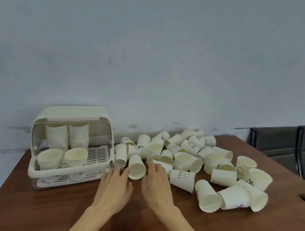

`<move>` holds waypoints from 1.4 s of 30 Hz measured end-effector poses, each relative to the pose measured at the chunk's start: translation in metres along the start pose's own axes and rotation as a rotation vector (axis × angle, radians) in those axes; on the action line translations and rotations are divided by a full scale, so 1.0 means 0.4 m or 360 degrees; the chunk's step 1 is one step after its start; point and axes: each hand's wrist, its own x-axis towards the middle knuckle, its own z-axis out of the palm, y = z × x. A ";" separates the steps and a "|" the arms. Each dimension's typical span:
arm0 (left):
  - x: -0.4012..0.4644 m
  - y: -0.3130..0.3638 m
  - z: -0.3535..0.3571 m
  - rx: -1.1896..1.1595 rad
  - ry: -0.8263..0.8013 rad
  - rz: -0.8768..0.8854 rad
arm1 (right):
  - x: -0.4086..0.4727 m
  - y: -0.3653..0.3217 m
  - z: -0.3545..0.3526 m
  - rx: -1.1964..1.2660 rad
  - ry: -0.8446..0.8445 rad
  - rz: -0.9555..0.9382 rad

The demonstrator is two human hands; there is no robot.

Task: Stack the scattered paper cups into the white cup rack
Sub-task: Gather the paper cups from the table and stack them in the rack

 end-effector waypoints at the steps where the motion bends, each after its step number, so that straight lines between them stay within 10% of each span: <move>1: 0.004 0.019 0.006 -0.0005 -0.0008 0.0027 | -0.004 0.019 -0.010 -0.0005 0.0007 0.0033; 27: 0.041 0.430 0.135 -0.0156 -0.0529 0.0734 | -0.109 0.499 -0.277 -0.0278 0.0225 0.1191; 42: 0.051 0.464 0.176 0.0216 -0.0538 0.0837 | -0.100 0.537 -0.266 0.0086 0.0147 0.1252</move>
